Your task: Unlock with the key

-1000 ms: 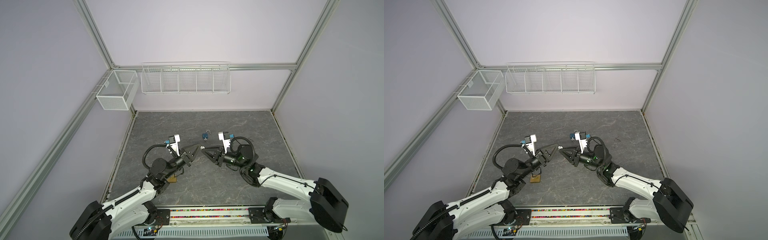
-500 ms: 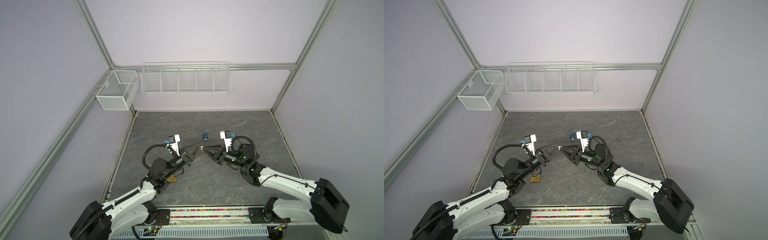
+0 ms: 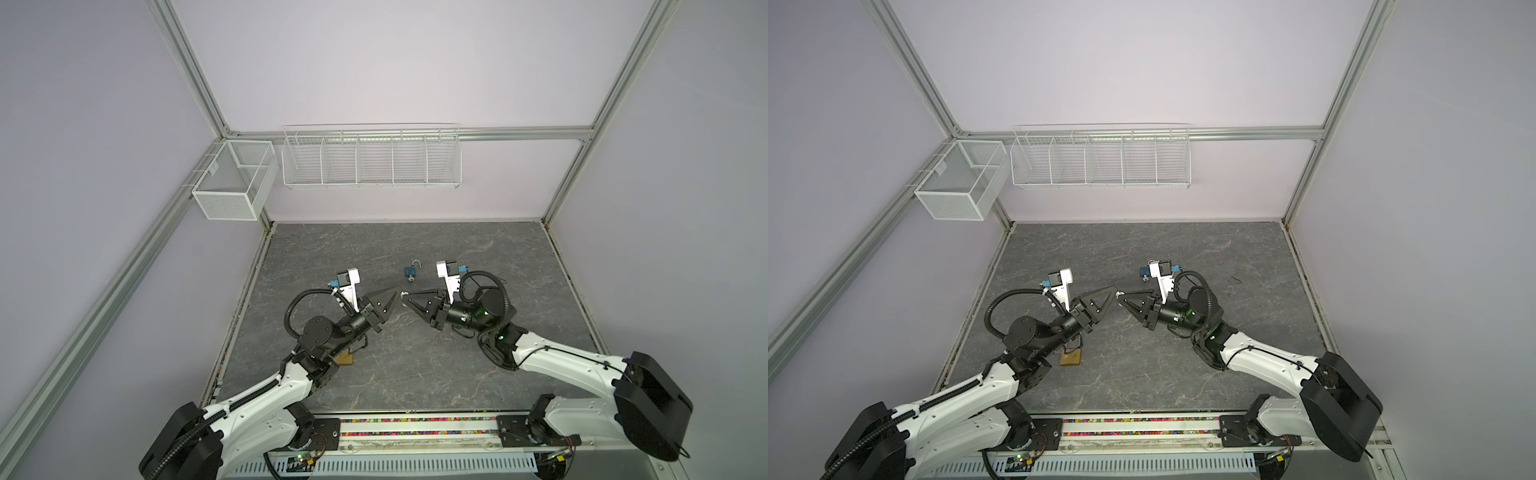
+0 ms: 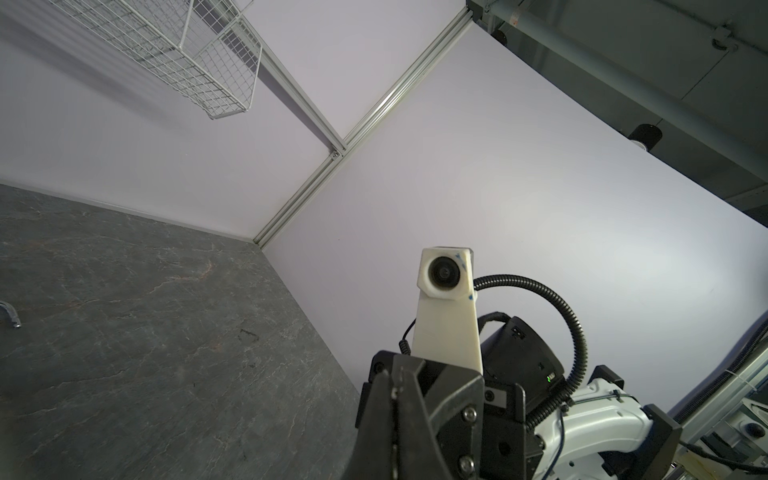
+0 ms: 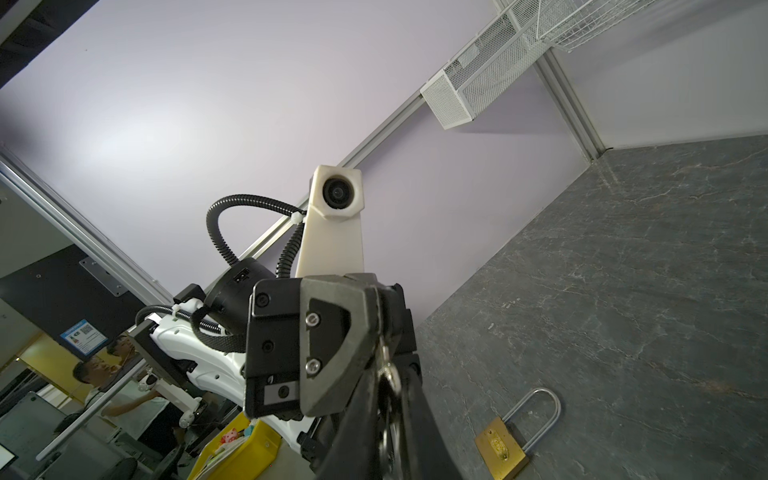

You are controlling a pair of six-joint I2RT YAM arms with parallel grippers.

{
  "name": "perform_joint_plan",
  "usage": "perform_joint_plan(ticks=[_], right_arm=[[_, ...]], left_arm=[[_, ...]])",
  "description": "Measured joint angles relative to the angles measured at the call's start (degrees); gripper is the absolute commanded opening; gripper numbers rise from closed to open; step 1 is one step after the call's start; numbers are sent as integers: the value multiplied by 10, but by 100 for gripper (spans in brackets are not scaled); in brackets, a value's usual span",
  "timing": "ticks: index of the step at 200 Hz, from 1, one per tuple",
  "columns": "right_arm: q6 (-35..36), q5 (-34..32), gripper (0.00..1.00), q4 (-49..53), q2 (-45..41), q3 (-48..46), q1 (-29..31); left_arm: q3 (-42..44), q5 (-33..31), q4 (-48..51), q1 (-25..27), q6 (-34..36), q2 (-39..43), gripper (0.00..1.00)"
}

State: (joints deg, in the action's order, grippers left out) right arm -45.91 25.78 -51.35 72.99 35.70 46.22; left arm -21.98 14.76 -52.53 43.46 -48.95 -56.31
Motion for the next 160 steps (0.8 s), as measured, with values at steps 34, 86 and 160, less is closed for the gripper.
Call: perform_joint_plan(ticks=[34, 86, 160], right_arm=[[-2, 0, 7, -1, 0, 0, 0], [-4, -7, 6, -4, -2, 0, 0], [75, -71, 6, 210, -184, -18, -41]], left_arm=[[0, -2, 0, 0, 0, 1, 0], [0, -11, 6, 0, 7, 5, 79], [-7, -175, 198, 0, 82, 155, 99]])
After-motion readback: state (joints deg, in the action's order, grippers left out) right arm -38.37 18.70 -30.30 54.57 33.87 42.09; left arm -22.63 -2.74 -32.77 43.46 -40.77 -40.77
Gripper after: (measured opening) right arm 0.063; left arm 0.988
